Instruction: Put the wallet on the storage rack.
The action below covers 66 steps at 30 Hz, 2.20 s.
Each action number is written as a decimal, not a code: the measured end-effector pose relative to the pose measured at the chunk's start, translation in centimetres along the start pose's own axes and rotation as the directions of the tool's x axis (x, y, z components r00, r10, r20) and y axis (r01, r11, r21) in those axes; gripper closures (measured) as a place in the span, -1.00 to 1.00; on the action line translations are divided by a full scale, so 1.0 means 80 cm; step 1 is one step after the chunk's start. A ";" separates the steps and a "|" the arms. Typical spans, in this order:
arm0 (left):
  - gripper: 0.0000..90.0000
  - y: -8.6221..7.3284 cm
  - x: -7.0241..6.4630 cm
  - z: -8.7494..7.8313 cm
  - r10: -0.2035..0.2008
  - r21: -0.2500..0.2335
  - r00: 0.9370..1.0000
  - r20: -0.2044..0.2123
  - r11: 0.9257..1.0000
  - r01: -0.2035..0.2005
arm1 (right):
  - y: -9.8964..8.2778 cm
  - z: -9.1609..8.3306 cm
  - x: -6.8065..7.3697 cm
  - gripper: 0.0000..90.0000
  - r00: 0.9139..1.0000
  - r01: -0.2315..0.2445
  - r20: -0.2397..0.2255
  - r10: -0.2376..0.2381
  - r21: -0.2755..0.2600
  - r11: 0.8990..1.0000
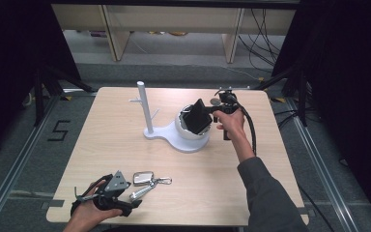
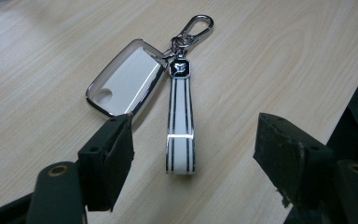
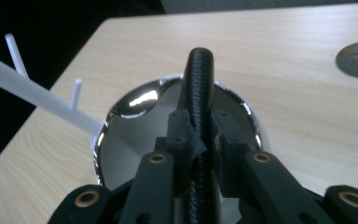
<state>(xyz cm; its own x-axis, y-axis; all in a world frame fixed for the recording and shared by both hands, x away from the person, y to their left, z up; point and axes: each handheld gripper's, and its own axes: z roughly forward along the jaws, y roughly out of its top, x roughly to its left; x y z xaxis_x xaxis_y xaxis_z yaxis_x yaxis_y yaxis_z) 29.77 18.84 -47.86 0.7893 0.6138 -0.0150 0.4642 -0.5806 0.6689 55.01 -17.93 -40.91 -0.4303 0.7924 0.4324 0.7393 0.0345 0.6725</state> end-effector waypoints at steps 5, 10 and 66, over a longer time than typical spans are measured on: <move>-0.38 -0.002 0.002 -0.002 -0.004 -0.002 1.000 -0.001 1.000 0.004 | 0.002 0.003 -0.001 0.67 1.000 0.012 0.011 -0.012 0.026 1.000; -0.39 -0.004 0.003 -0.003 -0.020 -0.007 1.000 -0.001 1.000 0.020 | 0.005 -0.014 -0.006 0.26 0.996 0.003 0.088 -0.005 0.024 1.000; -0.43 -0.009 0.002 0.006 -0.013 -0.007 0.999 -0.036 1.000 0.013 | -0.263 -0.089 0.058 -0.39 0.942 0.331 0.010 -0.335 0.131 0.934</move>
<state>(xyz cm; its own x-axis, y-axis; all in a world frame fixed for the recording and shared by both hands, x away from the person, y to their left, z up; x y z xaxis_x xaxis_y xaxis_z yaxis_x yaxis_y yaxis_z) 29.77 19.11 -48.71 0.7682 0.6402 0.0032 0.4716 -0.5692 0.6735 33.78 -19.33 -48.74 -0.6479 0.7412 0.1757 0.6163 0.3744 0.6928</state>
